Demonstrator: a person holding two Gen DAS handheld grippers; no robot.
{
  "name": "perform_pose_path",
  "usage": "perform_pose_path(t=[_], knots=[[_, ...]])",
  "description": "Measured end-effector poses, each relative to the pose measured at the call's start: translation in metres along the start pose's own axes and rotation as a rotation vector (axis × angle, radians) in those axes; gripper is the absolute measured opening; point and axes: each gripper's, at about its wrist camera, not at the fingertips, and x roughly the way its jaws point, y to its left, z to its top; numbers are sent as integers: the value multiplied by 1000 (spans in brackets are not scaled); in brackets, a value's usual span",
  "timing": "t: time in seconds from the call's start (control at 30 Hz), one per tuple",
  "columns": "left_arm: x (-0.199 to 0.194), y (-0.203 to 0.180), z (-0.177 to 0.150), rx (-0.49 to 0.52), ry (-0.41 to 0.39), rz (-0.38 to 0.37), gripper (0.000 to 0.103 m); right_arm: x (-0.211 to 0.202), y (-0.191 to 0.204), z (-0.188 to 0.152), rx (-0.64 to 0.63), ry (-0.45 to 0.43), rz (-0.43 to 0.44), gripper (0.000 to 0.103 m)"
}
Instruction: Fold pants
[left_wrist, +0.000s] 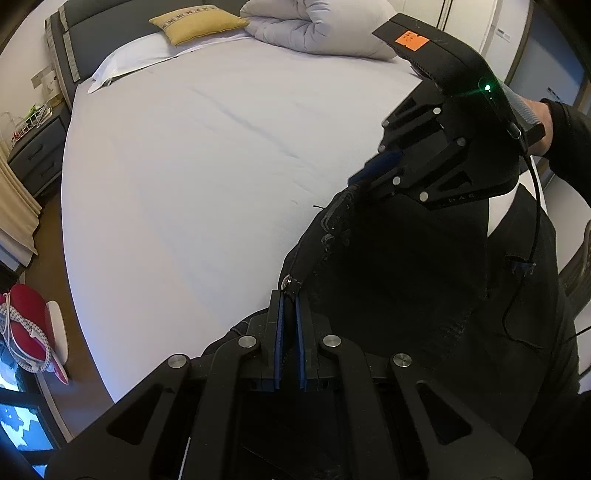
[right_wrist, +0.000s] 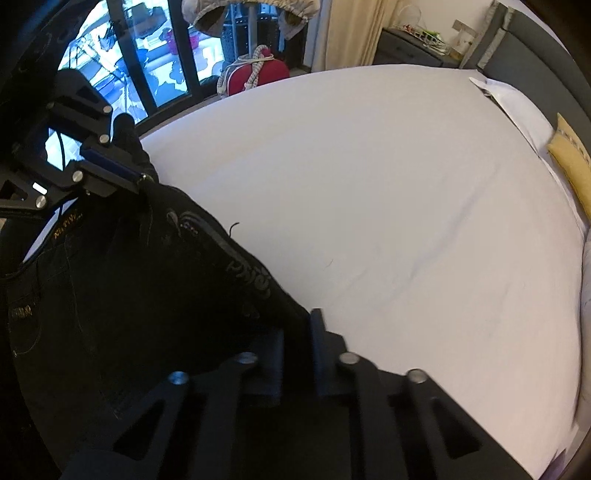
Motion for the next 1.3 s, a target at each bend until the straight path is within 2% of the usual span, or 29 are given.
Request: perform_pose_path(t=[0.1,0.2,0.3,0.47,0.57,0.73,0.83,0.9,1.1,1.2,1.3], knots=[[-4,-3,-1,0,-3,1,5,-8,-2,-7,69,-26,22,8],[-9,-5,0,-2,-3,6,5,-14,8,-12,118,-50,32,7],[-16,-7,-2,-15,-7,-2,5,-21,22,-13,157,-86,77,7],[-31,-18,-12,-14,-7,-9,5,-25,61,-16,104,-108,106,7],[-41,-26,-24,-2,2,-11,5,-32,83,-28,71,-113,125,7],[-58,-46,-60,36,20,-3,4,-45,143,-62,-87,-79,62,7],[-67,-56,-87,52,40,-13,4,-50,177,-82,-193,-49,-10,6],[-71,-68,-105,66,60,-37,4,-54,208,-97,-301,-33,-69,6],[-71,-114,-146,184,125,-14,4,-54,283,-136,-640,68,-231,6],[-74,-127,-164,193,138,-32,4,-52,304,-157,-711,93,-249,6],[-75,-132,-182,209,164,-17,1,-47,322,-176,-754,118,-287,6]])
